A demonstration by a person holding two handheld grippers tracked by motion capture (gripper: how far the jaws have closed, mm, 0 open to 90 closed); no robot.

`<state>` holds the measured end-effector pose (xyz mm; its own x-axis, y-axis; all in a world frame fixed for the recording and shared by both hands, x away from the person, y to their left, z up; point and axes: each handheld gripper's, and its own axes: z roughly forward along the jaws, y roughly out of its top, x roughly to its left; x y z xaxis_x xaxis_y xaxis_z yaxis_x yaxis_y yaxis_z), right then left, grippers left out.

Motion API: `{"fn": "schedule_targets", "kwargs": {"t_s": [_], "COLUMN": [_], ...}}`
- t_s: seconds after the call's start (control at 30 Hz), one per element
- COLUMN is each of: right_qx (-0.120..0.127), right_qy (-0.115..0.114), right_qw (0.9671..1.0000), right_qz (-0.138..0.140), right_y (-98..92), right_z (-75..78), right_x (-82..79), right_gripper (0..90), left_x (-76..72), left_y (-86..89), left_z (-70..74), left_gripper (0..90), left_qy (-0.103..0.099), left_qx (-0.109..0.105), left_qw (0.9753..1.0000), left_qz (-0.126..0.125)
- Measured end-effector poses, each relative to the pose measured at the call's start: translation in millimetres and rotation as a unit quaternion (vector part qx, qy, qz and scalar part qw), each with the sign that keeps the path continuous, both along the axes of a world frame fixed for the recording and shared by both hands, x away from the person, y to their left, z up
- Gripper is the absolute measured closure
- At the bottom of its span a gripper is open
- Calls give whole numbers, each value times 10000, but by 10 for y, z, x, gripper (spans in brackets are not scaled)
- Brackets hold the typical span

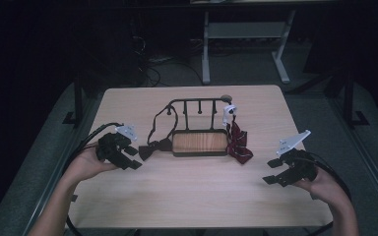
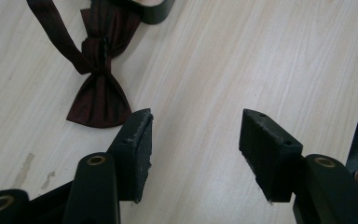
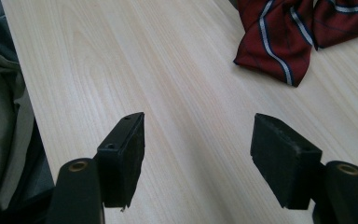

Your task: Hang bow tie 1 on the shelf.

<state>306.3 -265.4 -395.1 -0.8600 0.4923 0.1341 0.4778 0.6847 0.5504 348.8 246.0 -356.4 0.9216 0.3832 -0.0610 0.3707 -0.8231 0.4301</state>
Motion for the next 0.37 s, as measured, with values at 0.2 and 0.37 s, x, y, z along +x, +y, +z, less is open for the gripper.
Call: {"fn": "schedule_targets", "kwargs": {"t_s": [0.2, 0.37], "right_qx": [-8, -8], "right_qy": [6, 11], "right_qw": [10000, 10000], "right_qz": [4, 0], "right_y": [0, -8], "right_z": [-11, -16], "right_x": [-7, -12], "right_gripper": [347, 347], "left_x": [-56, -107], "left_y": [13, 12], "left_z": [-104, -164], "left_gripper": [414, 395], "left_qy": [-39, -97], "left_qx": [-40, -104], "left_qw": [10000, 9999], "left_qz": [25, 33]}}
